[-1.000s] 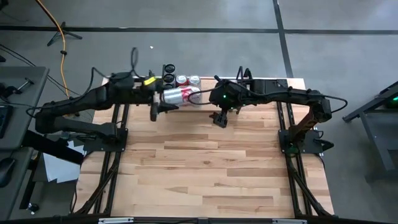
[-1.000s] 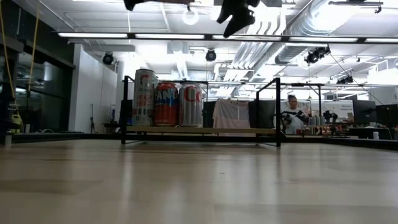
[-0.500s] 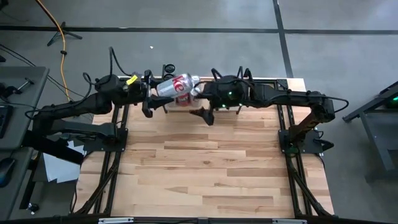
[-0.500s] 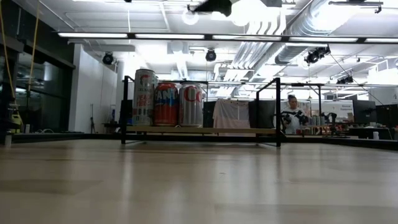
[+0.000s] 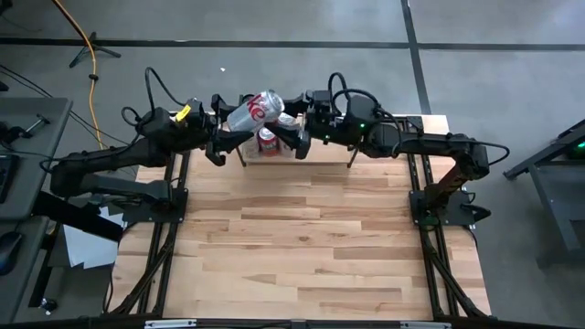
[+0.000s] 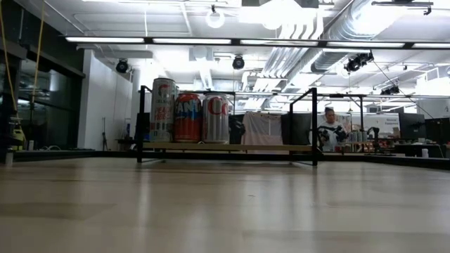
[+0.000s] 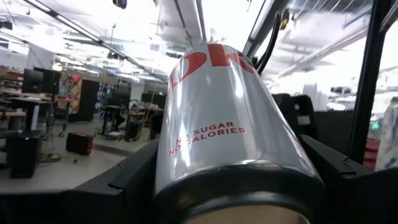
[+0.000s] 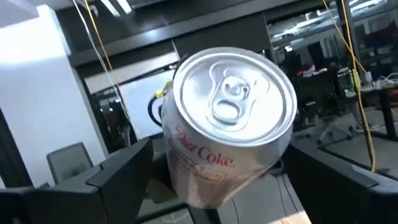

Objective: Place canned beverage on shelf
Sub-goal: Put the silver soda can aligned with the other silver soda can on the shelf

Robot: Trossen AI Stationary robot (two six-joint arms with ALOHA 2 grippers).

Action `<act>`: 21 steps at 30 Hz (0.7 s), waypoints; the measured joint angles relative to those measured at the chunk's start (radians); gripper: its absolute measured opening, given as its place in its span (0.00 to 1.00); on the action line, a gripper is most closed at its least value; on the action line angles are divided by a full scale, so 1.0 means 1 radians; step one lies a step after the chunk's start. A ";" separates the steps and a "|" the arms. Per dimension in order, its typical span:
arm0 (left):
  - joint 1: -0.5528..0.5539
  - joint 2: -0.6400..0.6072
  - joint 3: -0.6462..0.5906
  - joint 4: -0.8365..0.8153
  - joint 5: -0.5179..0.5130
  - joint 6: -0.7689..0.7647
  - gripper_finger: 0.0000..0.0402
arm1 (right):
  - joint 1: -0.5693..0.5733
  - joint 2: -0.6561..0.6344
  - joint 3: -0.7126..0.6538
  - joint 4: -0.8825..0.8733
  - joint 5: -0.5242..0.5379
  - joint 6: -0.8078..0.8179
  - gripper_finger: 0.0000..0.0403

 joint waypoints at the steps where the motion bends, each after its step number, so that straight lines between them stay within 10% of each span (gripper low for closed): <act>1: 0.000 0.011 0.000 0.019 0.000 -0.010 0.63 | 0.001 0.002 0.000 0.012 0.000 0.002 0.84; 21: -0.003 0.133 0.002 0.129 0.021 -0.086 0.74 | -0.001 0.027 -0.001 0.098 0.004 0.077 0.71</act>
